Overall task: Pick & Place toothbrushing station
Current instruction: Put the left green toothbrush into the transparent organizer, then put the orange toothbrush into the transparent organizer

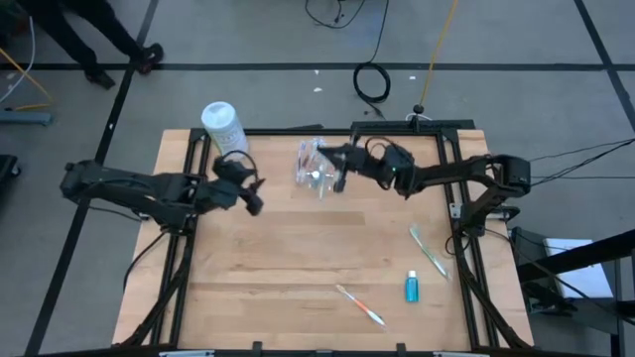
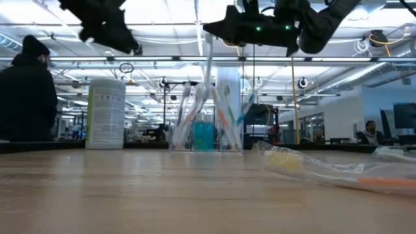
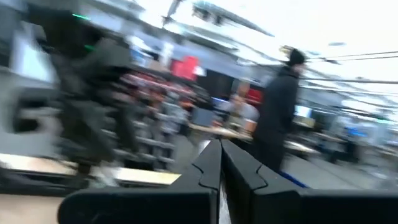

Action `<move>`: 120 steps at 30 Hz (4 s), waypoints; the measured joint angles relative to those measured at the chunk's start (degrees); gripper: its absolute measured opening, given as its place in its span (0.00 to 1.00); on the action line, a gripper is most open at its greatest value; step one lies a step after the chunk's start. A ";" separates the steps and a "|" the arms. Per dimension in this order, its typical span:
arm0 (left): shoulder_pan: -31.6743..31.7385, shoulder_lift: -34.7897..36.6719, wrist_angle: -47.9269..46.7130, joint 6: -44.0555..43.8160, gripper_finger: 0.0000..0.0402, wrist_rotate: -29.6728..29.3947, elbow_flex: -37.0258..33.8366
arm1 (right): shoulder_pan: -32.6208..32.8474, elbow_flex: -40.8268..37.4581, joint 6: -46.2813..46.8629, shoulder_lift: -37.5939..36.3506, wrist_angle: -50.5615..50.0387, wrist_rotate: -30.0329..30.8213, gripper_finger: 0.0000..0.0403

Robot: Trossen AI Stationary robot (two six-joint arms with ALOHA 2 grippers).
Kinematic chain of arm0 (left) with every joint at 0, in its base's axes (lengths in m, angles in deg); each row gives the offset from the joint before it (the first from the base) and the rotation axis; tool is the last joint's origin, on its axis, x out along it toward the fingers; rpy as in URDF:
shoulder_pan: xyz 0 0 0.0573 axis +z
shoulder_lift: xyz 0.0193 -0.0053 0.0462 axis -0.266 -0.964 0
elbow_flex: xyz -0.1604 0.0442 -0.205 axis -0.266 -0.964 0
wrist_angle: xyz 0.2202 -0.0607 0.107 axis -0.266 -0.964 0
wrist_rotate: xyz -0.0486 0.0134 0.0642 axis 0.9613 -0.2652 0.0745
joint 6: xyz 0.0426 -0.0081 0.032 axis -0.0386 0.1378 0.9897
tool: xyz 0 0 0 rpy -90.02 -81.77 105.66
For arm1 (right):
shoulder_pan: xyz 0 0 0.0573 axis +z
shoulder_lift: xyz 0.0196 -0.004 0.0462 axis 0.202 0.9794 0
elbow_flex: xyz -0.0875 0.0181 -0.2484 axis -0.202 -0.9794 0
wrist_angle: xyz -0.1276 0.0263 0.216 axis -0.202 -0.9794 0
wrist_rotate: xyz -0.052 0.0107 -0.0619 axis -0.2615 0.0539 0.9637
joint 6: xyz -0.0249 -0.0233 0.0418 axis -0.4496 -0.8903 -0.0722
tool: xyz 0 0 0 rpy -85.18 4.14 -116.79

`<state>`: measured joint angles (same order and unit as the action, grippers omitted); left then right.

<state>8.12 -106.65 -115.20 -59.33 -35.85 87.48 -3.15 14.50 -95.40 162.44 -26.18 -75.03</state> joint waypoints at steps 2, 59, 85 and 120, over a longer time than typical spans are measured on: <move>-0.86 0.81 -3.19 -3.89 0.44 -3.41 -0.02 | -1.41 0.46 -1.54 -1.66 -2.33 1.12 0.00; -1.84 -4.30 -7.59 -11.83 0.44 -6.10 -0.05 | -2.92 -8.95 4.53 -4.81 -17.08 5.27 0.05; -1.84 -4.30 0.96 -7.70 0.44 -2.40 -0.05 | 5.47 -9.02 1.38 -4.77 -17.82 28.50 0.41; -2.17 -15.09 8.85 -7.70 0.44 9.29 -0.05 | 19.42 -10.99 40.80 -24.23 -85.47 37.06 0.49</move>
<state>5.95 -121.74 -106.35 -67.03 -26.57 87.43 16.28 3.51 -54.59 138.22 -111.65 -37.97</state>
